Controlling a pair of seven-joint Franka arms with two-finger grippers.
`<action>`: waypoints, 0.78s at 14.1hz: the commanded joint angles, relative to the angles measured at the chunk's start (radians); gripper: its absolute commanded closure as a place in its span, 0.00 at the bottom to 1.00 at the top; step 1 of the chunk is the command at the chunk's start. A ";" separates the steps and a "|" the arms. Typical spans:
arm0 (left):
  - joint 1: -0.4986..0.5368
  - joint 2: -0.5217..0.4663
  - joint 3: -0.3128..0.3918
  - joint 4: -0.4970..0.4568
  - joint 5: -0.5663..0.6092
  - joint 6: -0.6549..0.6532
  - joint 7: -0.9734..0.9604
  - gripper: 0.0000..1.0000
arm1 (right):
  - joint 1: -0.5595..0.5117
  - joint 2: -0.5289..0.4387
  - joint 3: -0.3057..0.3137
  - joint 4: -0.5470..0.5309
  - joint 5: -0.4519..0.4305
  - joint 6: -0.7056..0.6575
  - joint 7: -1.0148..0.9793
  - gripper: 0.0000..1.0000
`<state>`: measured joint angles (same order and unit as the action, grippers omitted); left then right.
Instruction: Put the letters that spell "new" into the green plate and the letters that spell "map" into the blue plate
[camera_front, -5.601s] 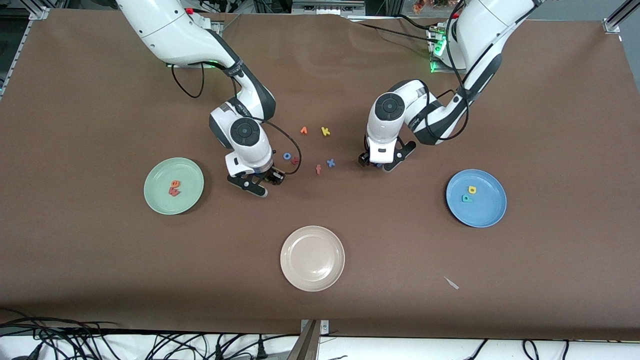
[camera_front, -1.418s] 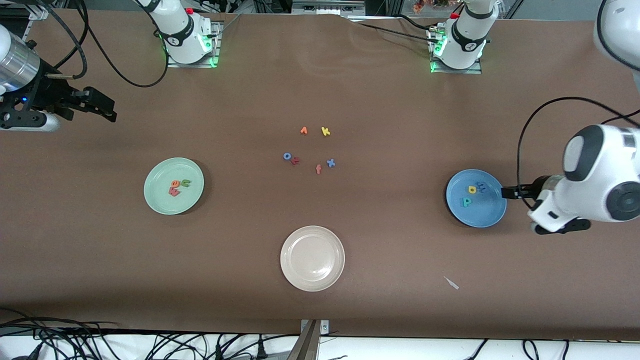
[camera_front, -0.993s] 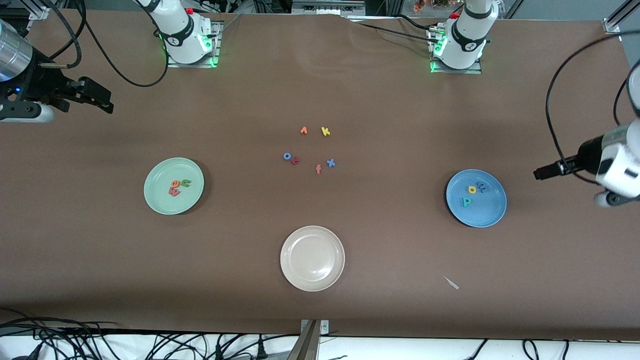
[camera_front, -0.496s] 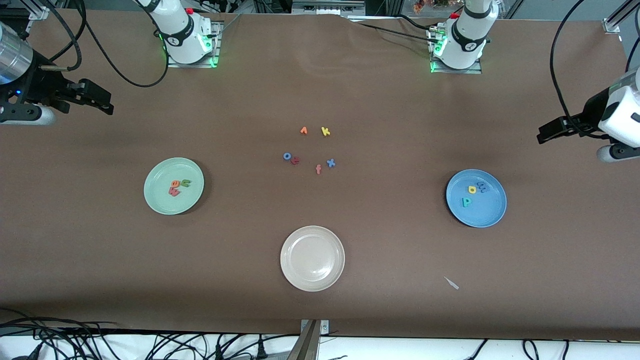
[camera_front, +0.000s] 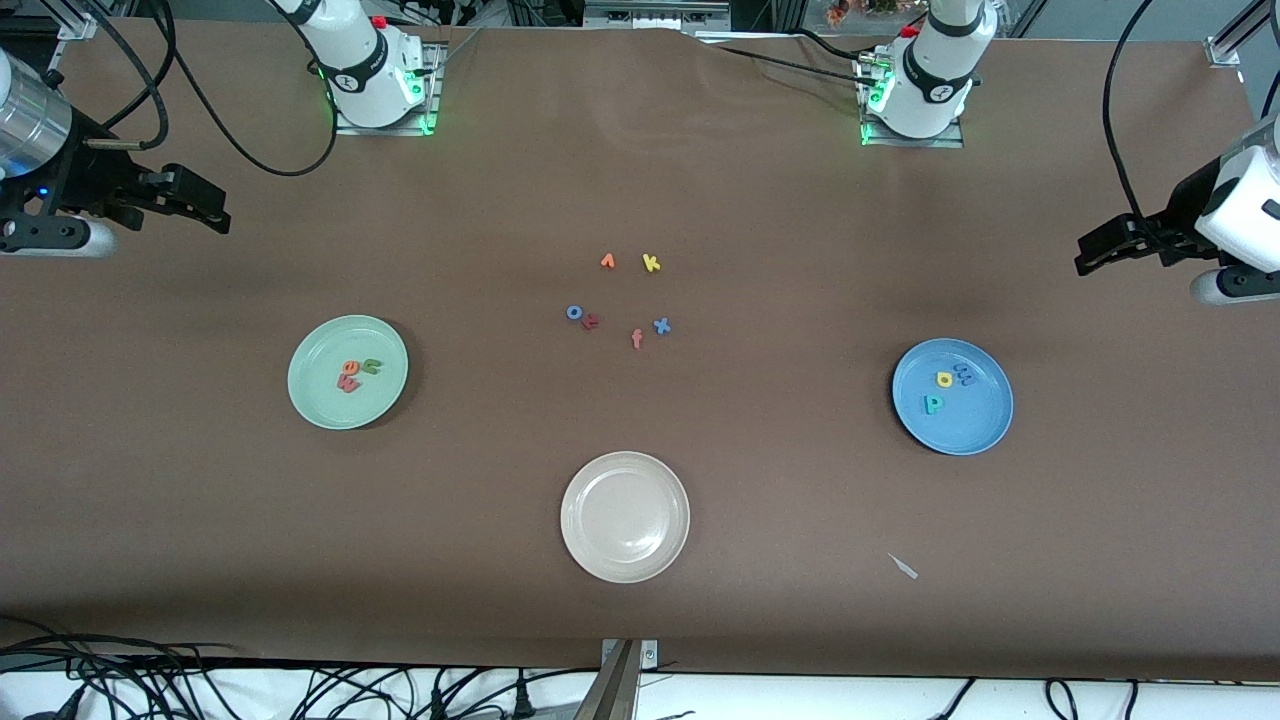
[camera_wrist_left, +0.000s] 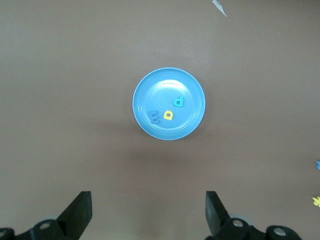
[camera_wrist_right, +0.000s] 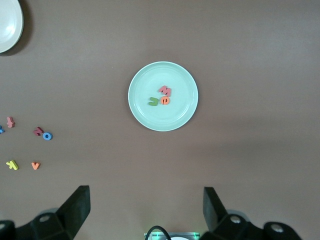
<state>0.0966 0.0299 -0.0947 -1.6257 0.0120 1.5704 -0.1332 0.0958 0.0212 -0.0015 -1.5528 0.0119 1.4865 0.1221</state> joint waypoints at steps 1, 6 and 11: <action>-0.003 -0.021 0.015 -0.020 -0.030 0.014 0.026 0.00 | -0.004 0.011 0.000 0.033 0.003 -0.017 -0.013 0.00; -0.001 -0.021 0.012 -0.017 -0.026 0.016 0.026 0.00 | -0.002 0.009 0.000 0.036 0.003 -0.017 -0.012 0.00; -0.005 -0.011 0.012 -0.019 -0.027 0.014 0.026 0.00 | -0.001 0.013 0.000 0.036 0.002 -0.017 -0.010 0.00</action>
<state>0.0967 0.0305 -0.0909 -1.6264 0.0120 1.5725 -0.1314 0.0959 0.0214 -0.0015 -1.5452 0.0119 1.4866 0.1221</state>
